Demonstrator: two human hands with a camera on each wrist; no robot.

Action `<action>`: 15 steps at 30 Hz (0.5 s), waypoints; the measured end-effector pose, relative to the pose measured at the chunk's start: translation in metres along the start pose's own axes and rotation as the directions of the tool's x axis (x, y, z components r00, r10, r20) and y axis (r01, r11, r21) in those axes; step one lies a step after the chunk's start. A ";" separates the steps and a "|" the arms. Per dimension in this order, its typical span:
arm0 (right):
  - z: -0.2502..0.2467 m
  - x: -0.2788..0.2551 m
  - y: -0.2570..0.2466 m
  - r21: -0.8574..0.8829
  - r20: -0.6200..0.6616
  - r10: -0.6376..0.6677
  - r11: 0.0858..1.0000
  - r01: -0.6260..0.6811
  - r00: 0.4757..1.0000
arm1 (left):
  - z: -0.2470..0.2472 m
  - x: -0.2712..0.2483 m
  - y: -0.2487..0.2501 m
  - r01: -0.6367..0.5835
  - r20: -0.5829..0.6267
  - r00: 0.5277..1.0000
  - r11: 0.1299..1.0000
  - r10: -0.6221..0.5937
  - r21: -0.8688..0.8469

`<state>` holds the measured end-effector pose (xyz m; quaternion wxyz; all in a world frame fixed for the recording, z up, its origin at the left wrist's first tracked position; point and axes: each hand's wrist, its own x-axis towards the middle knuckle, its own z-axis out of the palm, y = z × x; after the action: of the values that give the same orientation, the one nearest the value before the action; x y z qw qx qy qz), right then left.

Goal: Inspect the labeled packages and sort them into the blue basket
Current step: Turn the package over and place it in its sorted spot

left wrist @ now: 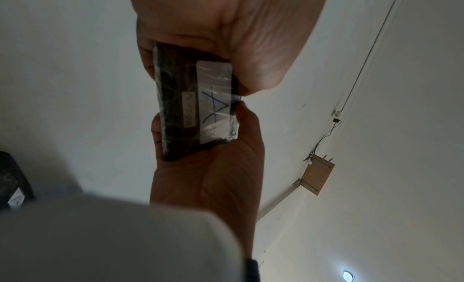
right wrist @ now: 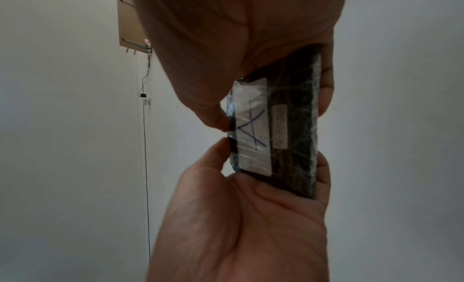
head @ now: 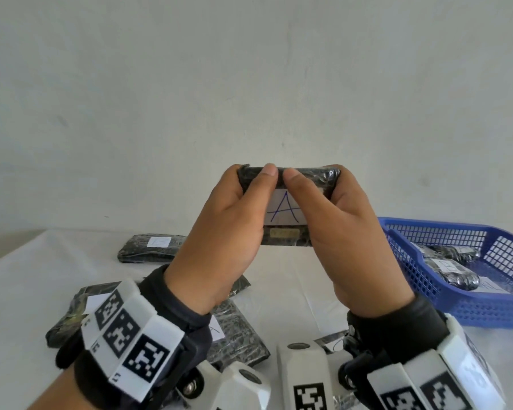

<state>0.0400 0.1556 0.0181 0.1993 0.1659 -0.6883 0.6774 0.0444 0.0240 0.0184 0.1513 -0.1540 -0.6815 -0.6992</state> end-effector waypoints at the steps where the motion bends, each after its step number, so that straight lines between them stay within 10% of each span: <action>1: 0.001 0.000 0.000 0.015 0.002 0.005 1.000 -0.005 1.000 | 0.000 -0.001 0.001 0.009 -0.006 1.000 1.000 -0.009 -0.006; 15: -0.002 0.001 0.000 -0.044 0.018 0.017 0.999 -0.016 1.000 | -0.003 0.004 -0.005 -0.010 -0.015 1.000 0.999 0.010 -0.047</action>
<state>0.0392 0.1576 0.0181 0.1907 0.1621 -0.7061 0.6624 0.0385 0.0206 0.0155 0.1560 -0.1558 -0.6631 -0.7153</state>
